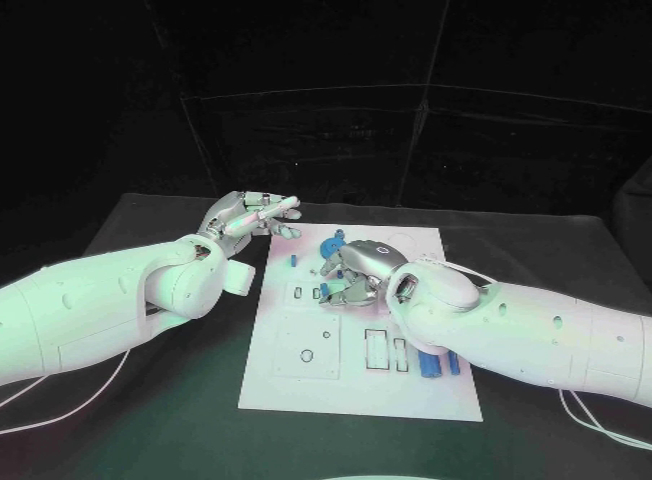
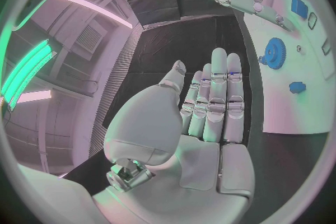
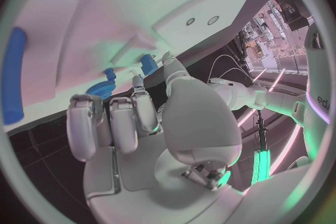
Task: Assemble the parts on the task board
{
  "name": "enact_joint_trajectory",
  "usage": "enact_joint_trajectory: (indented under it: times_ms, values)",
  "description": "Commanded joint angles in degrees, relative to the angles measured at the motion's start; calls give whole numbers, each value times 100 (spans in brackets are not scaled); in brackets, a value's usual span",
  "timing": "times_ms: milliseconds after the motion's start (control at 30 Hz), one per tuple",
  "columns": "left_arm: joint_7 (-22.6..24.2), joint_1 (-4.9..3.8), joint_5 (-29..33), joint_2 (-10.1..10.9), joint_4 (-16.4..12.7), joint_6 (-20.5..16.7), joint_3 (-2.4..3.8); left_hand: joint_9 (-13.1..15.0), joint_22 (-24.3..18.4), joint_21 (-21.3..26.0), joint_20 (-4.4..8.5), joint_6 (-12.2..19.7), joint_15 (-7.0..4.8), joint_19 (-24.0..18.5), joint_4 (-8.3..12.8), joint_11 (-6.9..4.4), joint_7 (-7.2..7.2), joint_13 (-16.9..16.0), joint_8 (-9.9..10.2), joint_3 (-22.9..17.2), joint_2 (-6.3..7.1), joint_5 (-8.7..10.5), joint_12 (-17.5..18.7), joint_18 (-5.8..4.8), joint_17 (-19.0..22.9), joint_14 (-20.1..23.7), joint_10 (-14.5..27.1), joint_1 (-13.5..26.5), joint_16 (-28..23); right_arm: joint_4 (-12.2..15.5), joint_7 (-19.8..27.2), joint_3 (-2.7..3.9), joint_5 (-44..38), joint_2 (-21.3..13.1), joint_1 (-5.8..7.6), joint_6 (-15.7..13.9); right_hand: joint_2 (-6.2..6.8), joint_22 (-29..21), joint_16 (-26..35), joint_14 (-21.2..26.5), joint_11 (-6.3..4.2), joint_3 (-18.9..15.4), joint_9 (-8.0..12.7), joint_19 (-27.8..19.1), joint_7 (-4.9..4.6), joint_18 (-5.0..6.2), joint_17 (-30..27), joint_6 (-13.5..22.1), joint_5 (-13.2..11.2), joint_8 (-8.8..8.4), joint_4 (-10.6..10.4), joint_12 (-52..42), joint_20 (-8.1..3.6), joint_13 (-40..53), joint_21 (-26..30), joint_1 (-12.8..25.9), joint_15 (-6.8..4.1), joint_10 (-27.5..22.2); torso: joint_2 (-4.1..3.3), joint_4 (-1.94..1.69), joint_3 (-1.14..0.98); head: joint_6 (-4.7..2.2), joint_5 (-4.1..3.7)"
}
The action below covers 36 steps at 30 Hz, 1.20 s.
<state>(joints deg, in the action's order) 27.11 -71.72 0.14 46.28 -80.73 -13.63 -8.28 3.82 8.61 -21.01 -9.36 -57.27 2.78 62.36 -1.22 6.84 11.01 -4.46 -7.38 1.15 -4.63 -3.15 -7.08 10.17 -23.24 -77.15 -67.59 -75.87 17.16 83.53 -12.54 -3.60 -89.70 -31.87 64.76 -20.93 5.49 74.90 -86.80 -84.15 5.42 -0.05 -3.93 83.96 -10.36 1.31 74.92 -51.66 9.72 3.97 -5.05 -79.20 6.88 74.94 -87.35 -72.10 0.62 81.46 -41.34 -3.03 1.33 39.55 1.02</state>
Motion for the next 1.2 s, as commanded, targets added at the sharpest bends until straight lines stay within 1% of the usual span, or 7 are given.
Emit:
enact_joint_trajectory:
  times_ms: [33,133,367,467,533,833,1200]
  values:
    - [-64,-9,-134,4,10,97,5,3,124,-255,126,-46,-132,357,10,-101,-91,-43,4,53,21,-11,-17,37,-292,-466,-193,62,408,199,456,8,154,-148,9,-789,-15,770,68,-388,1,-25,-8,69,-6,54,634,89,197,26,-45,109,43,336,103,-136,44,-122,8,-1,1,-17,8]
    - [-222,-9,-316,10,19,110,5,3,285,-558,256,-80,-238,673,25,-210,-172,-129,9,76,28,-4,-114,37,-832,-732,-510,83,1073,395,666,13,256,-350,14,-987,13,700,92,-377,13,-80,-4,18,-19,71,597,156,279,18,-102,149,50,288,144,-182,51,-161,18,-9,0,-31,12]
    - [-1987,-80,-1389,114,-117,5,6,33,919,-1630,550,-142,-507,1416,-101,-476,-402,-784,-72,273,117,-18,-990,2,-5117,-1154,-1357,361,5776,816,1398,54,1661,-1025,215,-703,-51,252,311,-277,13,-431,-17,-294,-18,179,224,174,-168,72,-425,448,50,-40,403,-213,48,-408,44,-1,-3,-45,30]
    - [-2691,-114,-1968,120,-147,215,6,118,2233,-2808,648,-359,-568,1608,-288,-609,-493,-1503,-348,429,129,-11,-1879,-130,-5991,-1198,-1383,596,6656,917,1636,63,2416,-1311,349,-495,-198,113,393,-249,-8,-445,-27,-382,3,210,107,131,-79,114,-378,527,33,-130,493,-368,29,-467,70,5,-10,-46,29]
    - [-3147,-140,-2347,117,-170,415,7,232,3149,-3597,681,-355,-675,1669,-437,-670,-560,-2870,-576,504,21,-5,-3286,-243,-6338,-1223,-1171,652,6985,957,1726,68,2790,-1483,440,-396,-245,94,407,-248,-17,-455,-30,-390,12,214,92,117,-52,129,-357,534,25,-143,508,-414,20,-469,94,15,-16,-57,27]
    - [-4949,-374,-4058,-206,-30,1405,7,1095,4133,-4439,736,-307,-733,1434,-1238,-751,-768,-5738,-1833,1074,-76,22,-6064,-313,-6572,-1259,-1097,1091,7196,765,1693,75,4521,-1905,696,24,-455,-59,531,-221,-67,-478,-43,-464,60,246,-82,34,239,222,-229,470,-23,-107,613,-618,-28,-388,251,63,-46,9,83]
    - [-5694,-465,-4710,-755,272,1809,4,2269,5346,-5287,838,364,-811,1761,-1525,-874,-888,-6487,-3136,1521,-92,45,-6764,-486,-6676,-1285,-1213,1045,7284,601,1658,75,4430,-1951,765,161,-477,-43,546,-230,-93,-549,-56,-438,90,240,-80,-42,171,295,-174,305,-45,45,614,-642,-51,-243,325,108,-92,64,132]
